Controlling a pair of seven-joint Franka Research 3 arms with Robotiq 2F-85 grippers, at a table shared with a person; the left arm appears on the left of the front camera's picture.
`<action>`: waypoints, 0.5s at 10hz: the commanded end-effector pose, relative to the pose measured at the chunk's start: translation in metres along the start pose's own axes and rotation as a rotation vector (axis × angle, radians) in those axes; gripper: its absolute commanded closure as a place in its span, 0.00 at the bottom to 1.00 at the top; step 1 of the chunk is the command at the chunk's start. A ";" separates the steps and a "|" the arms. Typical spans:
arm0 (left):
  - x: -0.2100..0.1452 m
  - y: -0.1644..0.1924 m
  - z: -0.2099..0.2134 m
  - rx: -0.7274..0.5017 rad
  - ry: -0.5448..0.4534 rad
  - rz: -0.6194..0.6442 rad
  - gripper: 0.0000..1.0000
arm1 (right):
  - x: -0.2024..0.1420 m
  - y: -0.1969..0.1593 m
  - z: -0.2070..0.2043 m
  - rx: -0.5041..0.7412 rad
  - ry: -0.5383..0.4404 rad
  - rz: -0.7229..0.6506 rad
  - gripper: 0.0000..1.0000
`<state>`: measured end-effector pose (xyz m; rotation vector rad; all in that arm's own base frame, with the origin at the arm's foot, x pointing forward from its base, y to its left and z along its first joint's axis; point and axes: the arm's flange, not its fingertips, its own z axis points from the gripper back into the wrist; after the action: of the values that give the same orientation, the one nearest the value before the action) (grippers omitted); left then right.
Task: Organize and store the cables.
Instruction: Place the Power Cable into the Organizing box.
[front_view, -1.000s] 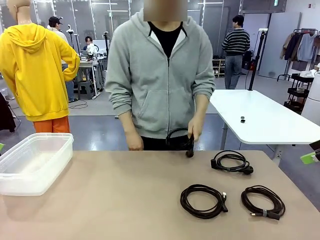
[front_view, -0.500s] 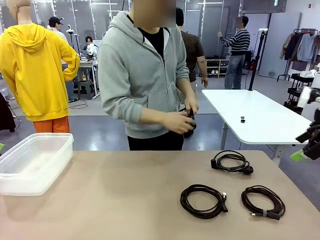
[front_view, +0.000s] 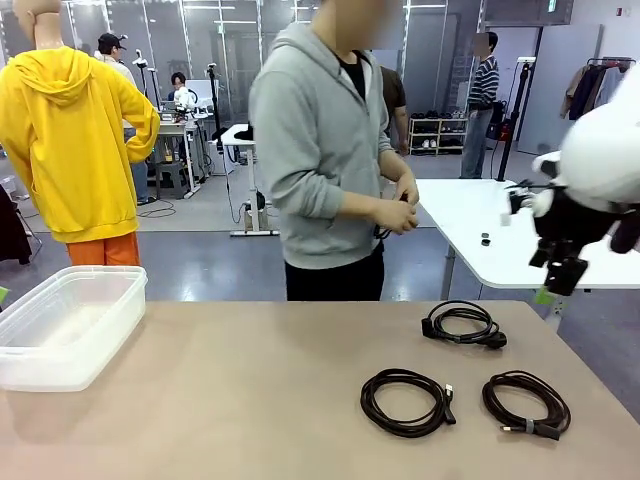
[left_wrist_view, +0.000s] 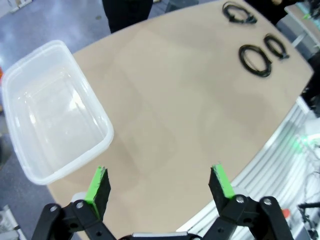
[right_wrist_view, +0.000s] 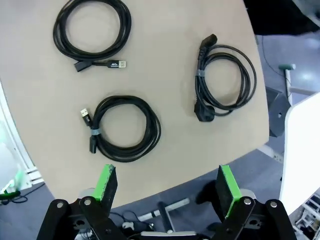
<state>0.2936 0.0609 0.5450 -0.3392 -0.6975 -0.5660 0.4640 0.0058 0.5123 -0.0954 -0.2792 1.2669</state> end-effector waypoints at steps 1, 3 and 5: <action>0.001 0.000 0.000 -0.008 -0.002 -0.008 0.00 | 0.023 -0.017 -0.029 -0.052 0.087 0.020 0.00; 0.001 0.000 0.000 -0.008 -0.002 -0.008 0.00 | 0.042 -0.025 -0.062 -0.011 0.050 -0.059 0.00; 0.001 0.000 0.000 -0.008 -0.002 -0.008 0.00 | 0.046 -0.031 -0.080 0.015 0.049 -0.051 0.00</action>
<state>0.2936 0.0608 0.5449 -0.3391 -0.6972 -0.5661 0.5199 0.0481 0.4454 -0.1195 -0.2207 1.2436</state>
